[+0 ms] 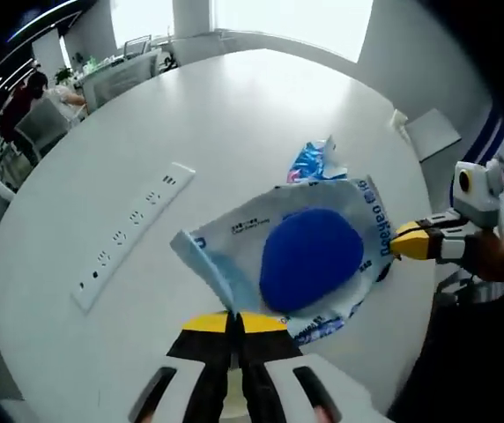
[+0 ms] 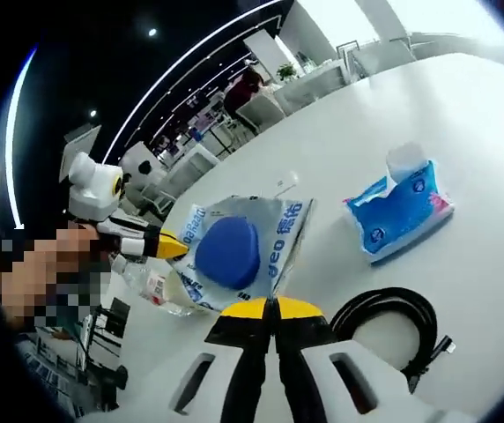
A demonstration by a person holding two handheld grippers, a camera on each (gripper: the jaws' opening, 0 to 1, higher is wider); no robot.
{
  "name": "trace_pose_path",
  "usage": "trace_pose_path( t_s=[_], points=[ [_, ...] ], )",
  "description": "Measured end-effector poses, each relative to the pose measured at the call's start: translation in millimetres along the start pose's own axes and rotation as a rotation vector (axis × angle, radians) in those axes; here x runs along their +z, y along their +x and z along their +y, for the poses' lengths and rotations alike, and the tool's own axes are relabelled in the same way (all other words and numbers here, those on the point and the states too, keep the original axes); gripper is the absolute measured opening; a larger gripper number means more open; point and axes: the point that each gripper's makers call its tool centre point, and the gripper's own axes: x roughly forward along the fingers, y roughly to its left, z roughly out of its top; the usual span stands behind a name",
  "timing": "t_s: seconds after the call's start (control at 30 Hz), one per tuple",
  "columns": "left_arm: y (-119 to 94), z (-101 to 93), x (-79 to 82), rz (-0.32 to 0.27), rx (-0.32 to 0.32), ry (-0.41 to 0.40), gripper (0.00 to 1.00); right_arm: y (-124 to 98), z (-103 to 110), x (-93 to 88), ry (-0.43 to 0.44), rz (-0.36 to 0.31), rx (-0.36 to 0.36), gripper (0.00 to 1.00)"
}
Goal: Arrange the tabletop items into an orderly group along one side of the table until the central work area is clear of visible clutter.
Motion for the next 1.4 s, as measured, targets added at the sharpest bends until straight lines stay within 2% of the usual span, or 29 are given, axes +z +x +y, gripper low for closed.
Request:
trace_pose_path(
  t_s=[0.17,0.23,0.37,0.63,0.73,0.9,1.13,1.4],
  points=[
    [-4,-10.2,-5.1,-0.012,0.0,-0.045,0.0,0,-9,13.4,-0.047,0.007,0.003,0.0],
    [-6,-14.6,-6.1,-0.026,-0.005,-0.089,0.0,-2,-9,13.7,-0.072,0.015,0.003,0.0],
    [-6,-21.9,-10.8,-0.028,-0.001,-0.122,0.0,-5,-11,18.3,-0.093,0.029,0.011,0.0],
    [-4,-35.6,-18.0,-0.048,0.037,-0.219,0.0,0,-23,22.7,-0.183,0.078,0.02,0.0],
    [-2,-40.8,-18.5,-0.08,0.042,-0.271,0.0,1,-26,23.6,-0.221,0.098,0.023,0.0],
    [4,-48.5,-25.1,-0.085,0.044,-0.323,0.0,6,-32,27.9,-0.287,0.132,0.036,0.0],
    [11,-47.9,-36.4,-0.068,0.065,-0.37,0.0,25,-37,30.0,-0.328,0.165,0.055,0.0],
    [22,-46.6,-39.6,-0.063,0.063,-0.414,0.0,35,-45,24.4,-0.359,0.195,0.049,0.0]
  ],
)
